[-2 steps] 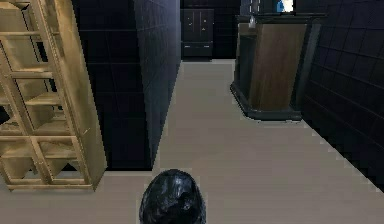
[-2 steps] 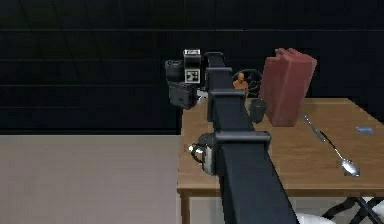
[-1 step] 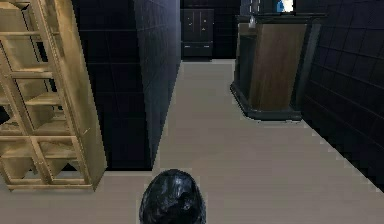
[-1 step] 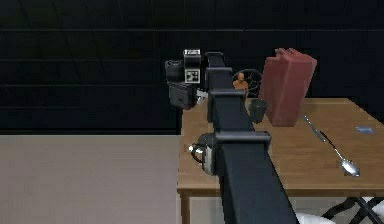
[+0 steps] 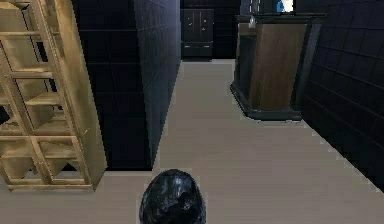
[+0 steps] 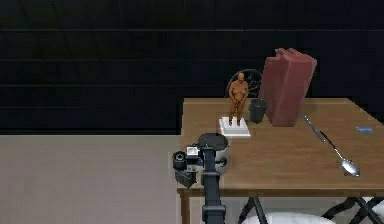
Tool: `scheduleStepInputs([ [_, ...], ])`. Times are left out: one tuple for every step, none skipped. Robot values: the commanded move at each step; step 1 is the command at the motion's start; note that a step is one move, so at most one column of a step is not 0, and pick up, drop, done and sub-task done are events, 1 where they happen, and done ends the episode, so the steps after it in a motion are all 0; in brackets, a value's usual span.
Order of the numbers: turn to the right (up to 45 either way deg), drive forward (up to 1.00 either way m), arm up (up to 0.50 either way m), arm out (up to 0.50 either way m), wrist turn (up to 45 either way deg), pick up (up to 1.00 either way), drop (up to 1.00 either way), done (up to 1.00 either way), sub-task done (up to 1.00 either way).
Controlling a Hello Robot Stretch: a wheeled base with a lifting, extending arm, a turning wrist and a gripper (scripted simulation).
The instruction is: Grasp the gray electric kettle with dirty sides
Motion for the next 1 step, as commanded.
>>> scheduleStepInputs([
  [0.0, 0.0, 0.0, 0.0, 0.0, 1.0, 0.0, 0.0, 0.0],
])
